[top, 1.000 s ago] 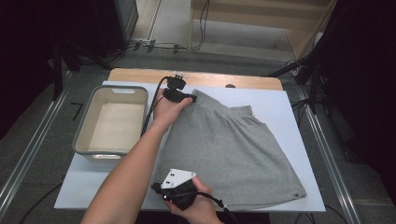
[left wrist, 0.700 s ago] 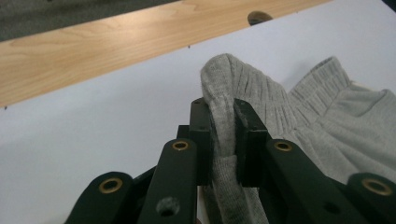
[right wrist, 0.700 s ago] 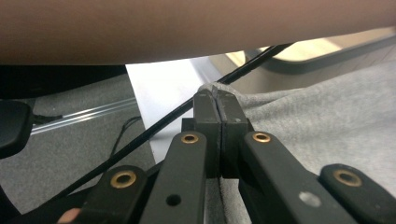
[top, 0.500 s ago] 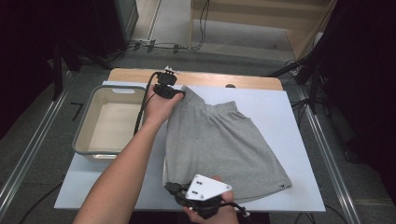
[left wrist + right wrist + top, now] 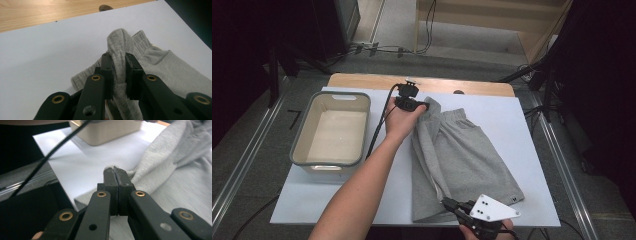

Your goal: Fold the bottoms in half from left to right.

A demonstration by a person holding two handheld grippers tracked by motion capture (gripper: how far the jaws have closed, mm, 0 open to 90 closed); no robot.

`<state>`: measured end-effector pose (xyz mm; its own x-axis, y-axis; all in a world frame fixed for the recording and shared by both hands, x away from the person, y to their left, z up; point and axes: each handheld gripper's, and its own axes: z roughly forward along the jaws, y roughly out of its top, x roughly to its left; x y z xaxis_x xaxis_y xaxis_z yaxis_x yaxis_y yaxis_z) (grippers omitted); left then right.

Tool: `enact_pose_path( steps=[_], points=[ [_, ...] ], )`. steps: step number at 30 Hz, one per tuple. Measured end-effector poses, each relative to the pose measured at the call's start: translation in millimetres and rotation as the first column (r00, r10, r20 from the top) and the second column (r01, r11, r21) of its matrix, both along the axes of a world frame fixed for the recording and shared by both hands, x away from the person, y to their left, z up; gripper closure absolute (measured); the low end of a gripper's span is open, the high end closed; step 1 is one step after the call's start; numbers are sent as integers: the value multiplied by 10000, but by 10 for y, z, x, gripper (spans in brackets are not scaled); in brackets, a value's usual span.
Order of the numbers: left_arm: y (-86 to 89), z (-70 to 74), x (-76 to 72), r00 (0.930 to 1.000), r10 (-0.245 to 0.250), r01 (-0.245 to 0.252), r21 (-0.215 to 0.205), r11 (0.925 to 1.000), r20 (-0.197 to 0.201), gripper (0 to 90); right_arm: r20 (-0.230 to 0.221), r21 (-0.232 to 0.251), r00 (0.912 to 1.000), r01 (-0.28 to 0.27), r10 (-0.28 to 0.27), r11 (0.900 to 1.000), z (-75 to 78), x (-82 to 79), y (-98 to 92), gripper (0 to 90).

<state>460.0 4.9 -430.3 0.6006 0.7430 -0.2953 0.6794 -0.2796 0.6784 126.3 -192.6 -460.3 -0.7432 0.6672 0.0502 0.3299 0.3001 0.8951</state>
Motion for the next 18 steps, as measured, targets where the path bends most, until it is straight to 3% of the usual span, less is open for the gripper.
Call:
enact_pose_path(
  steps=[2, 9, 18],
  points=[
    [-67, -12, -3, 10000, -74, 73, -239, 9997, -17, 797, -104, 12, 9996, 250, -250, 9997, -20, -36, -124, 874],
    [-333, -54, 32, 9999, -133, 131, -387, 9992, -55, 764, -283, -90, 9913, 1280, -1282, 9917, -119, -108, -508, 873],
    [-663, -159, 132, 9998, -143, 135, -509, 9986, -156, 762, -469, -459, 9693, 2394, -2414, 9698, -213, -122, -851, 873]
  ],
)
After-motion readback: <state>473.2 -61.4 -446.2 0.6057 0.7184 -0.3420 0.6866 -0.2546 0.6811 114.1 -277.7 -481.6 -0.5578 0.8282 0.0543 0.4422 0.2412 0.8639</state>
